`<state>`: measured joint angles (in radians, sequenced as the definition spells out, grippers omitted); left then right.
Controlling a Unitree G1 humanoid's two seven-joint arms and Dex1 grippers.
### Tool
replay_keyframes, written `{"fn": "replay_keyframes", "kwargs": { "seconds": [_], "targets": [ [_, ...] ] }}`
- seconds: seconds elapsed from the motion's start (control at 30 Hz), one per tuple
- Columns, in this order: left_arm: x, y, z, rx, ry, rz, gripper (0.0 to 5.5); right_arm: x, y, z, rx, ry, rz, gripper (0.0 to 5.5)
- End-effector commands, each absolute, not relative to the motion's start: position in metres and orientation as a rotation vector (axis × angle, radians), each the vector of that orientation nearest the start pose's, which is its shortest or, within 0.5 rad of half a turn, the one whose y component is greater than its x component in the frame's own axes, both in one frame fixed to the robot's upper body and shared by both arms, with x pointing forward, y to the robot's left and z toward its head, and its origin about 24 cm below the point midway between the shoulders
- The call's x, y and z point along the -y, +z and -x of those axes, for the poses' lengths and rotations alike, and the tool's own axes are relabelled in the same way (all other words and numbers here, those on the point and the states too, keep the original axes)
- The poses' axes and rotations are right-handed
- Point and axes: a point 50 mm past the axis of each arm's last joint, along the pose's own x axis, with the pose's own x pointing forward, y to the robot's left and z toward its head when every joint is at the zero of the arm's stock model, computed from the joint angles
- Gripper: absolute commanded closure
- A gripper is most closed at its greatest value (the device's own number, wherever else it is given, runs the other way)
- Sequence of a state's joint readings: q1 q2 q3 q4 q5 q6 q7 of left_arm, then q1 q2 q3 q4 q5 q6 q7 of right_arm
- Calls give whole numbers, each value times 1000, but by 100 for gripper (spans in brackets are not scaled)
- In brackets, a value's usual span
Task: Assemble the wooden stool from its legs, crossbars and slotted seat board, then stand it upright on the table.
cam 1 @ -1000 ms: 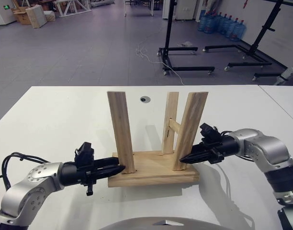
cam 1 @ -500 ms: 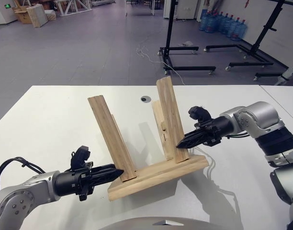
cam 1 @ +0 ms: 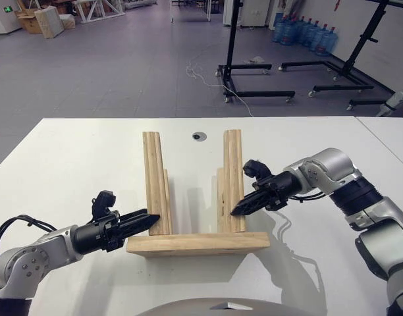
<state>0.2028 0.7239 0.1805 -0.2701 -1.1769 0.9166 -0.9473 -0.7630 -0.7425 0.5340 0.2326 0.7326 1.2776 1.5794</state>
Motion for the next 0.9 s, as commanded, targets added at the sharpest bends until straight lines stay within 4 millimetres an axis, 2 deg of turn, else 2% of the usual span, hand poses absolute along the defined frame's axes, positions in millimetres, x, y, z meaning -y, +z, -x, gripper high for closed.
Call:
{"fn": "replay_keyframes", "kwargs": {
  "seconds": [0.03,0.1,0.17,0.3,0.37,0.43,0.57,0.63,0.67,0.7,0.77,0.83,0.9],
  "targets": [
    [-227,75,-175,-609,-1032,615,219,167,131,-277,-1149,1550,-544,300],
    [-232,79,-182,-578,-1025,591,194,174,133,-277,-1141,1531,-561,272],
    [-237,85,-187,-544,-1023,571,167,182,144,-274,-1102,1549,-576,241],
    [-243,93,-187,-501,-1026,516,113,198,155,-263,-1007,1555,-545,178],
    [-247,97,-185,-468,-1018,501,104,207,156,-261,-909,1518,-498,137],
    [-249,105,-184,-407,-999,493,104,217,151,-261,-792,1409,-465,137],
    [-265,113,-174,-337,-926,386,104,230,130,-234,-633,1272,-320,137],
    [-280,117,-166,-333,-864,255,104,230,122,-216,-616,1266,-249,137],
    [-289,114,-159,-372,-838,129,104,230,117,-205,-615,1274,-200,137],
    [-296,110,-152,-432,-830,-14,104,231,113,-195,-614,1282,-155,137],
    [-306,88,-132,-628,-891,-371,104,232,101,-169,-663,1368,-43,137],
    [-300,72,-119,-703,-1010,-553,104,229,89,-152,-678,1432,64,137],
    [-286,66,-120,-651,-1062,-606,104,221,82,-153,-622,1413,99,137]
  ]
}}
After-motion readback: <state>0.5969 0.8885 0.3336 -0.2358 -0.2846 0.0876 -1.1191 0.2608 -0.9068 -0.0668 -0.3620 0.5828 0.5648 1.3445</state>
